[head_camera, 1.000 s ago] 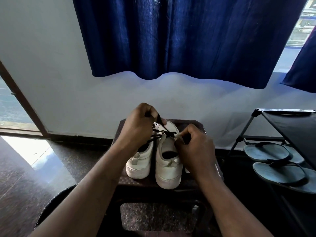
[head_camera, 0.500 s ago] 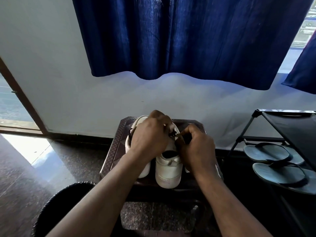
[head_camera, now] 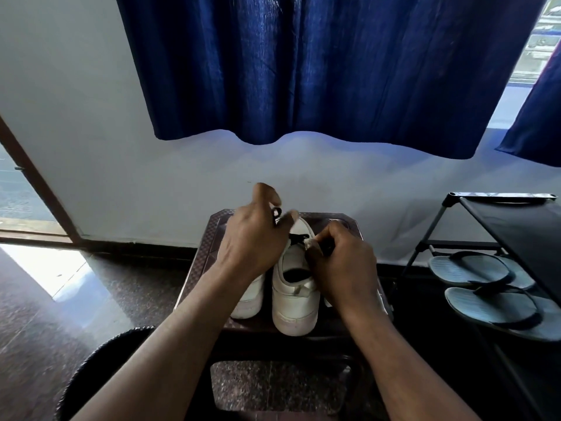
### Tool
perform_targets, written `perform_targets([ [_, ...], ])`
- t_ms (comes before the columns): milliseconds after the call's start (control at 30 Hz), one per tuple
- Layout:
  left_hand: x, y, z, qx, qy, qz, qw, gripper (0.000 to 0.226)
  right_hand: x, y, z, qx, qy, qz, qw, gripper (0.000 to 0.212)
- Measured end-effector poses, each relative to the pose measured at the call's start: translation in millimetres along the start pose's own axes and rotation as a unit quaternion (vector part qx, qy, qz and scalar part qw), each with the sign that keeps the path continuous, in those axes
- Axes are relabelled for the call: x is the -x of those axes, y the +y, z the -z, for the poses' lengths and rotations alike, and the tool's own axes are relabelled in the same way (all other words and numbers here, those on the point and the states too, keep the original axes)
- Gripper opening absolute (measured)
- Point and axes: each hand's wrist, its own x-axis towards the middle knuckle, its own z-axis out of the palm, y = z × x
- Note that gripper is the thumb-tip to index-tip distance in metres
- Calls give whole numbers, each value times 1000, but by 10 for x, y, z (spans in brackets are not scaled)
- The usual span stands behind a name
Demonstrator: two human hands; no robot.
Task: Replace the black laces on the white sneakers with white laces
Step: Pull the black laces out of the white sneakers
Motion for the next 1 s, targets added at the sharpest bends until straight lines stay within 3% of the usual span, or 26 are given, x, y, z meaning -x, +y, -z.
perform_targets([
  [100,29,-14,-38,-183,-37,-93,978,20,-19,5,-19,-2,-2,-1,1000,18],
  [200,71,5,-90,-242,-39,-122,962,14,-22,23,-30,-6,2,4,1000,18],
  [367,42,20,-121,-99,-25,-39,994,9,-10,20,-28,3,5,6,1000,18],
  [533,-58,-56,-12,47,-35,-2,998,10,-19,13,-33,9,6,-11,1000,16],
  [633,-75,-94,48,127,41,46,990,14,-13,12,-31,1,9,-5,1000,10],
  [700,-84,-157,88,55,84,23,995,15,-20,20,-34,-11,-2,14,1000,11],
  [800,-24,-205,128,-196,69,-53,977,27,-27,2,3,-18,-26,35,999,17],
  [900,84,-121,126,-202,64,-70,975,12,-76,-41,38,-26,-64,24,997,19],
  [1000,171,-81,65,-251,26,-86,964,39,-169,-106,-12,16,-135,32,990,20],
])
